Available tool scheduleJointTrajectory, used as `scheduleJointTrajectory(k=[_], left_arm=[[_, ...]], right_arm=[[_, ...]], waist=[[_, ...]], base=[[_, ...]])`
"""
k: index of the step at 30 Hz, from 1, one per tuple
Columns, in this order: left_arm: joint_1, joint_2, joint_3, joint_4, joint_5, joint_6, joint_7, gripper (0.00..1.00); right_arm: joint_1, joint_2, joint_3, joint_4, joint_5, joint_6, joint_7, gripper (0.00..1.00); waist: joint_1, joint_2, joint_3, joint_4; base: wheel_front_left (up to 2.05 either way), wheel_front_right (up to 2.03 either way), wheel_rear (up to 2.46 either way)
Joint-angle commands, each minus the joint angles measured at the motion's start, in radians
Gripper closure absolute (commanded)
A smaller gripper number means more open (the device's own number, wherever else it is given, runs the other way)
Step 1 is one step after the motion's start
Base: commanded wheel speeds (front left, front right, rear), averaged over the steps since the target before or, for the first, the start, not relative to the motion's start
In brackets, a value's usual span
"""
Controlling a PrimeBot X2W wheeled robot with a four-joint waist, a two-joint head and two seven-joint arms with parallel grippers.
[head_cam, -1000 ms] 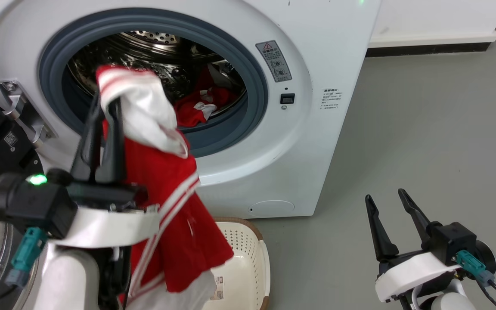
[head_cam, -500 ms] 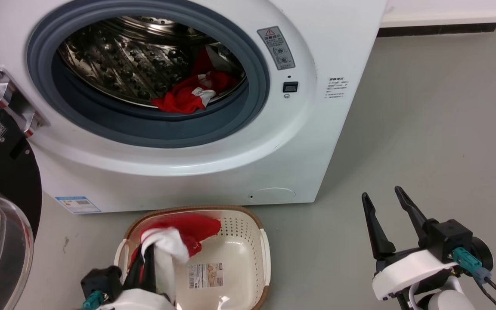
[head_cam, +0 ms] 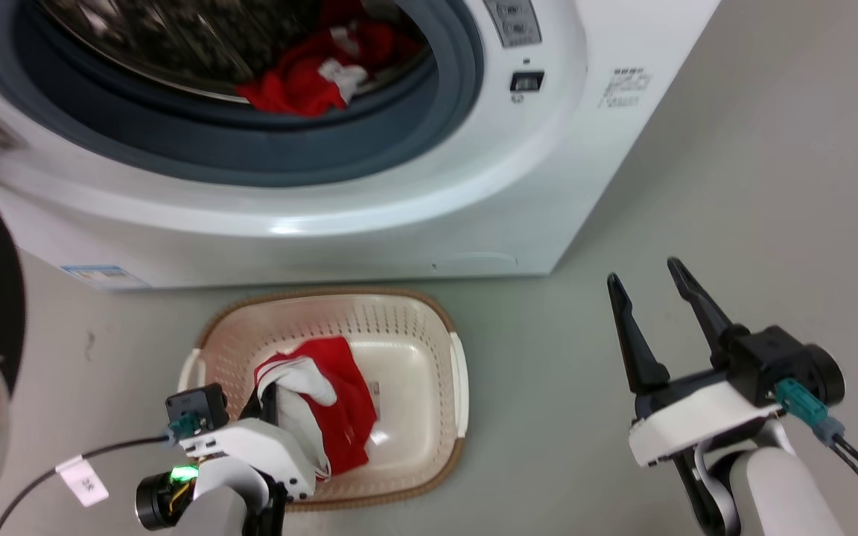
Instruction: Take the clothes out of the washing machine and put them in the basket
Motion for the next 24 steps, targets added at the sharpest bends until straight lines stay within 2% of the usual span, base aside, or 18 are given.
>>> scheduleJointTrajectory(k=[1, 4, 8, 9, 14, 20, 21, 22, 23, 24], left_arm=[[-0.036, 0.003, 0.003, 0.038, -0.004, -0.005, -0.008, 1.00], [-0.101, 0.008, 0.015, 0.142, -0.014, 0.000, -0.008, 1.00], [-0.170, 0.014, 0.070, 0.261, -0.075, 0.008, 0.000, 1.00], [-0.204, 0.025, 0.091, 0.327, -0.098, 0.009, 0.004, 1.00], [-0.241, 0.048, 0.107, 0.376, -0.119, 0.008, 0.006, 1.00], [-0.267, 0.064, 0.089, 0.400, -0.113, 0.008, 0.019, 1.00], [-0.267, 0.065, 0.090, 0.403, -0.113, 0.012, 0.023, 0.70], [-0.266, 0.069, 0.085, 0.404, -0.109, 0.014, 0.024, 0.20], [-0.262, 0.071, 0.081, 0.406, -0.105, 0.017, 0.024, 0.00], [-0.255, 0.069, 0.079, 0.408, -0.107, 0.016, 0.022, 0.00]], right_arm=[[-0.026, 0.001, 0.005, -0.004, -0.001, -0.001, -0.004, 0.00], [-0.053, 0.001, 0.013, 0.000, 0.008, -0.001, -0.016, 0.00], [-0.084, 0.001, 0.024, 0.010, 0.018, -0.001, -0.031, 0.00], [-0.102, 0.001, 0.027, 0.019, 0.026, -0.001, -0.042, 0.00], [-0.129, 0.001, 0.035, 0.033, 0.036, -0.001, -0.059, 0.00], [-0.149, 0.001, 0.041, 0.059, 0.040, -0.001, -0.073, 0.00], [-0.152, 0.001, 0.043, 0.064, 0.040, -0.001, -0.076, 0.00], [-0.154, 0.001, 0.045, 0.070, 0.042, -0.001, -0.077, 0.00], [-0.154, 0.001, 0.046, 0.075, 0.041, -0.001, -0.078, 0.00], [-0.153, 0.001, 0.046, 0.081, 0.042, -0.001, -0.080, 0.00]], waist=[[-0.0001, 0.0000, 0.070, -0.028], [-0.0001, 0.0000, 0.131, -0.055], [-0.0001, 0.0000, 0.213, -0.090], [-0.0001, 0.0000, 0.262, -0.105], [-0.0001, 0.0000, 0.321, -0.119], [-0.0001, 0.0000, 0.335, -0.120], [-0.0001, 0.0000, 0.330, -0.120], [-0.0001, 0.0000, 0.321, -0.120], [-0.0001, 0.0000, 0.311, -0.119], [-0.0001, 0.0000, 0.297, -0.119]], base=[[0.00, 0.00, 0.00], [0.00, 0.00, 0.00], [0.00, 0.00, 0.00], [0.00, 0.00, 0.00], [0.00, 0.00, 0.00], [0.00, 0.00, 0.00], [0.00, 0.00, 0.00], [0.00, 0.00, 0.00], [0.00, 0.00, 0.00], [0.00, 0.00, 0.00]])
